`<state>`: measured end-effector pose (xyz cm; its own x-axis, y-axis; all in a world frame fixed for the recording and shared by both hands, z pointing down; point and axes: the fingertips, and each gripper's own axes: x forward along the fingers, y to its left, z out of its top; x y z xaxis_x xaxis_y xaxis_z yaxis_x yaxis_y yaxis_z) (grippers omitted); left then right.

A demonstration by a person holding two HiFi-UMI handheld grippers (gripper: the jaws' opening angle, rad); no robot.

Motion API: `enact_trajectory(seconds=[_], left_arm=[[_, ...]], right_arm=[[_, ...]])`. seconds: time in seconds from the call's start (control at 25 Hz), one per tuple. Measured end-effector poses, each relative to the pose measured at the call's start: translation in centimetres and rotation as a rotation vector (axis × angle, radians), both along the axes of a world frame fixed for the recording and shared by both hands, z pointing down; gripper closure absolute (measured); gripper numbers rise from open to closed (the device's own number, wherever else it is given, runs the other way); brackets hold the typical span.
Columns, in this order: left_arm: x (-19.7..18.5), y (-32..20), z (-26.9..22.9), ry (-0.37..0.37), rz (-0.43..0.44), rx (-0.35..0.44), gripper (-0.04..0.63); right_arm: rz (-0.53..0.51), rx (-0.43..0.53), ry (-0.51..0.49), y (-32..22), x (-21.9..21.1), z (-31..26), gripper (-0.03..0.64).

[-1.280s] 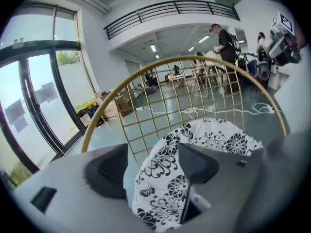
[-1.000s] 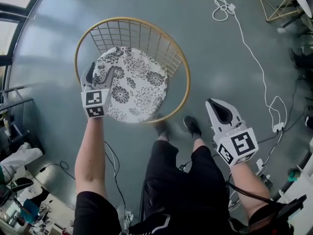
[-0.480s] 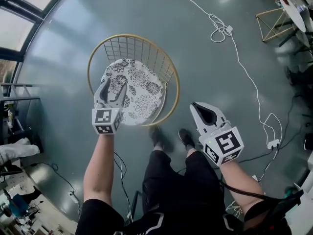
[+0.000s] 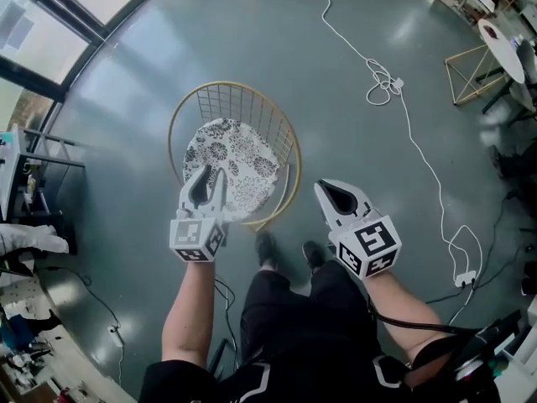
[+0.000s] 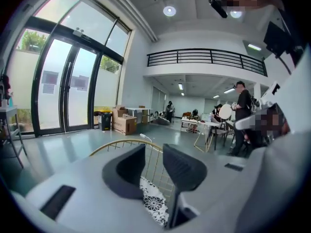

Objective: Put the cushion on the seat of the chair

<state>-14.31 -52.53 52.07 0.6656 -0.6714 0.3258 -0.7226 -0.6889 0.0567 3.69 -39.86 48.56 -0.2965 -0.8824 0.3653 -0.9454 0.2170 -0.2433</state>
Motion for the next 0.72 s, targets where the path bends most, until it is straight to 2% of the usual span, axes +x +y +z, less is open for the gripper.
enact_trajectory(seconds=[0.32, 0.48, 0.72], left_arm=[[0.2, 6.1, -5.4, 0.079, -0.067, 0.03, 0.555], [0.3, 9.1, -7.9, 0.124, -0.085, 0.022, 0.584], [-0.7, 13.7, -11.6, 0.148, -0.122, 0.05, 0.585]], right_arm=[[-0.116, 0.064, -0.009, 0.3, -0.5, -3.0, 0.606], [-0.155, 0.082, -0.024, 0.5, -0.6, -4.1, 0.606], [-0.247, 0.12, -0.032, 1.7, -2.1, -6.3, 0.606]])
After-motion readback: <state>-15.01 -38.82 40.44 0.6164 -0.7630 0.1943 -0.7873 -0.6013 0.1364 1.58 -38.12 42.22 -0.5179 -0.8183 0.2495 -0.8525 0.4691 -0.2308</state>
